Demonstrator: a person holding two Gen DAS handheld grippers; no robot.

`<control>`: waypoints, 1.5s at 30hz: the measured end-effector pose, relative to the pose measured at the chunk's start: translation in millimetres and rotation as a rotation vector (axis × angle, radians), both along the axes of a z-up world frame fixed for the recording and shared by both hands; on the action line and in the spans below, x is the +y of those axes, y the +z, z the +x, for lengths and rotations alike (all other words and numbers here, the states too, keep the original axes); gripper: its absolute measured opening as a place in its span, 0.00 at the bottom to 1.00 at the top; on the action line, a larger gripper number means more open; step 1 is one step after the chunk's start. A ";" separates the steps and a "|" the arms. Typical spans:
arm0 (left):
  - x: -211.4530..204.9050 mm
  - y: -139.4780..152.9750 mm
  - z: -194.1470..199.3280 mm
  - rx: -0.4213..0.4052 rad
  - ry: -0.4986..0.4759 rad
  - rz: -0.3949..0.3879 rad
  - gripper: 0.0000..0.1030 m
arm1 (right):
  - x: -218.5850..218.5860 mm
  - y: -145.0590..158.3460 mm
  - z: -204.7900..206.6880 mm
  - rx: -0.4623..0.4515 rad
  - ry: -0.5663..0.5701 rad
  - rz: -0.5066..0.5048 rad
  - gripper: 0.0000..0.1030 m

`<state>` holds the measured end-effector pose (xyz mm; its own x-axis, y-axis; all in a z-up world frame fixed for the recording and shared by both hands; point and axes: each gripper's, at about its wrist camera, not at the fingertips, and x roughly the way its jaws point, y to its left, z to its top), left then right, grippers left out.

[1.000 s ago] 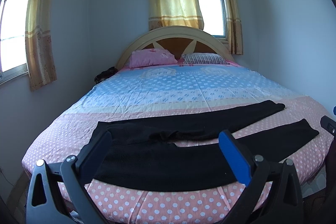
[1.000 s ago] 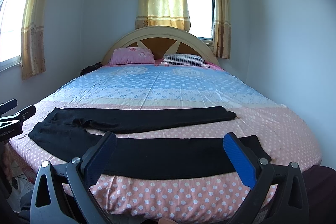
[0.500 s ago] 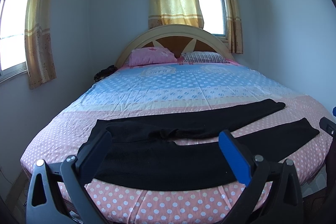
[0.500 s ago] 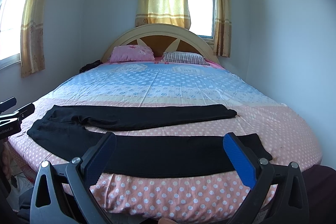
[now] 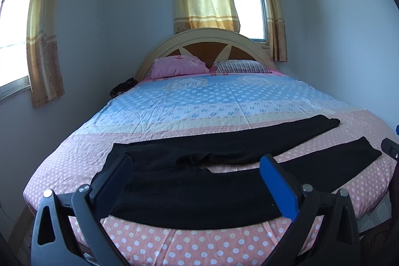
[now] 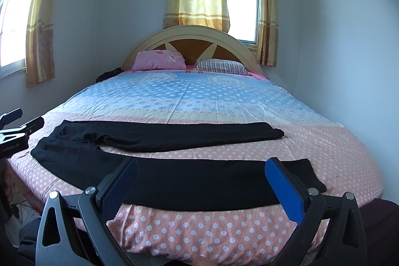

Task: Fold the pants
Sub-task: 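Lower both grippers onto the black pants legs near the hems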

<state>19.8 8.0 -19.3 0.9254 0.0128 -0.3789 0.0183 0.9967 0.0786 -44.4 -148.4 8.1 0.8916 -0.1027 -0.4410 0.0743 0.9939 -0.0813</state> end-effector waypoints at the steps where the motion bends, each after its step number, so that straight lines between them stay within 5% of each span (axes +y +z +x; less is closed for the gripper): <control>1: 5.1 -1.5 9.6 -0.003 0.016 0.017 1.00 | -2.5 -1.7 5.1 0.012 0.000 -0.002 0.99; 14: 168.9 -56.0 183.0 0.235 0.254 0.107 1.00 | -77.9 -38.5 112.4 0.196 -0.035 0.046 0.97; 17: 190.8 -67.6 205.1 0.281 0.246 0.093 0.94 | -98.2 -43.1 139.9 0.240 -0.038 0.064 0.76; 19: 198.1 -75.9 221.6 0.322 0.223 0.078 0.85 | -111.5 -46.3 161.1 0.283 -0.030 0.096 0.66; 24: 211.6 -92.5 260.9 0.390 0.154 0.015 0.81 | -132.0 -48.8 199.5 0.317 -0.051 0.106 0.66; 31: 217.6 -128.9 304.5 0.525 0.111 0.015 0.52 | -156.3 -55.2 244.3 0.350 -0.081 0.093 0.66; 41: 221.8 -137.2 312.2 0.544 0.052 -0.042 0.50 | -188.7 -69.9 290.3 0.395 -0.129 0.090 0.66; 45: 219.1 -135.6 313.7 0.540 0.023 -0.029 0.36 | -212.1 -69.1 310.0 0.410 -0.172 0.100 0.66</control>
<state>333.5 227.1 -154.9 0.5983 0.0136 -0.8012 0.0266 0.9990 0.0369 265.6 -360.6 -61.0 0.6147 -0.1728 -0.7696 0.2205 0.9745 -0.0428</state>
